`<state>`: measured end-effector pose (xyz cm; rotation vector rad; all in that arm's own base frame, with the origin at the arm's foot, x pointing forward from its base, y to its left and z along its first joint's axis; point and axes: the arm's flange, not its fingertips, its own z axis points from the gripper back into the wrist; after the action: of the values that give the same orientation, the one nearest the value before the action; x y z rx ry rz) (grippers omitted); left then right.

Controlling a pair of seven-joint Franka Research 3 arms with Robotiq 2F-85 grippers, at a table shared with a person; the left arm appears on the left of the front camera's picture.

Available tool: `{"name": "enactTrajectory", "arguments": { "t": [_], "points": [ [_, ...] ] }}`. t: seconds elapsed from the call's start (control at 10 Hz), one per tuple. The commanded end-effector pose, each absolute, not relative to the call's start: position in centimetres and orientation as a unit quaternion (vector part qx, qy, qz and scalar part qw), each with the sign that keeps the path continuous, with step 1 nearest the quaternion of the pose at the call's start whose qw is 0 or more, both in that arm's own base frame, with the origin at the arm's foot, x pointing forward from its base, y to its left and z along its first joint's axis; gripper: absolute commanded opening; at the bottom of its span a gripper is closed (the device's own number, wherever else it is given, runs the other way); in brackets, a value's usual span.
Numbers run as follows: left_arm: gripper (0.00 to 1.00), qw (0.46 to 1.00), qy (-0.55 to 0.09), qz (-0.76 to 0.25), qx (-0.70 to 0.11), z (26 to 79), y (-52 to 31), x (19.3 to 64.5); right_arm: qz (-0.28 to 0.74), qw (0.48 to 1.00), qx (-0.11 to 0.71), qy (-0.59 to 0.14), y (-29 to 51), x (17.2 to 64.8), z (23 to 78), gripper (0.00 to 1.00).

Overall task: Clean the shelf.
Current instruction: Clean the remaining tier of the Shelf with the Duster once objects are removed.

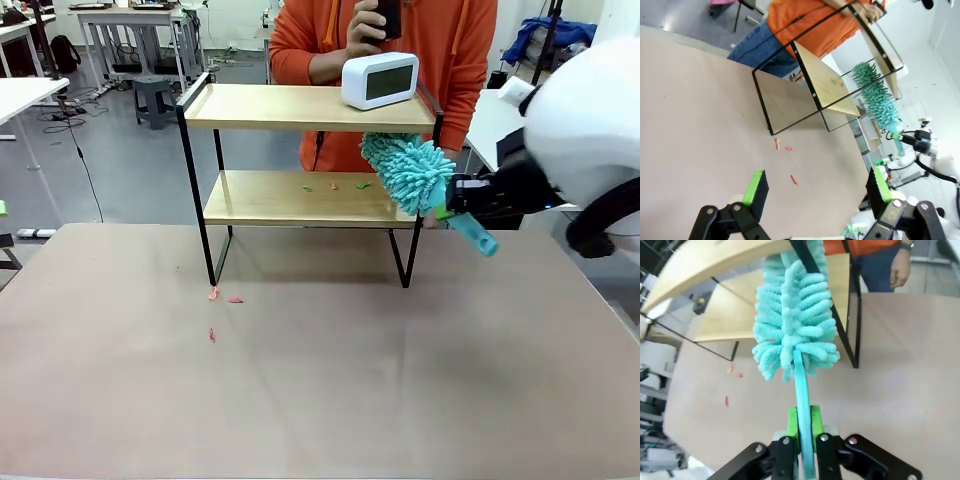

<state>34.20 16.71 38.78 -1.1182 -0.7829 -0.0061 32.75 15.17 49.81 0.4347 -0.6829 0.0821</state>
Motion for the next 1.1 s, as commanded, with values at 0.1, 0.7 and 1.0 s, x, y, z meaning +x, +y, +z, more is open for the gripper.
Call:
{"name": "enactTrajectory", "arguments": {
  "t": [0.1,0.7,1.0],
  "points": [
    [1.00,0.769,-0.371,-0.006,-0.520,38.9,16.3,33.9,0.013,0.915,0.216,-0.339,16.6,35.4,50.0,0.12],
    [1.00,0.769,-0.371,-0.006,-0.520,38.9,16.3,33.9,-0.007,0.922,0.217,-0.322,17.7,39.4,48.3,0.12],
    [1.00,0.769,-0.371,-0.006,-0.520,38.9,16.3,33.9,0.003,0.926,0.229,-0.299,18.9,40.3,46.7,0.12]
  ]
}}
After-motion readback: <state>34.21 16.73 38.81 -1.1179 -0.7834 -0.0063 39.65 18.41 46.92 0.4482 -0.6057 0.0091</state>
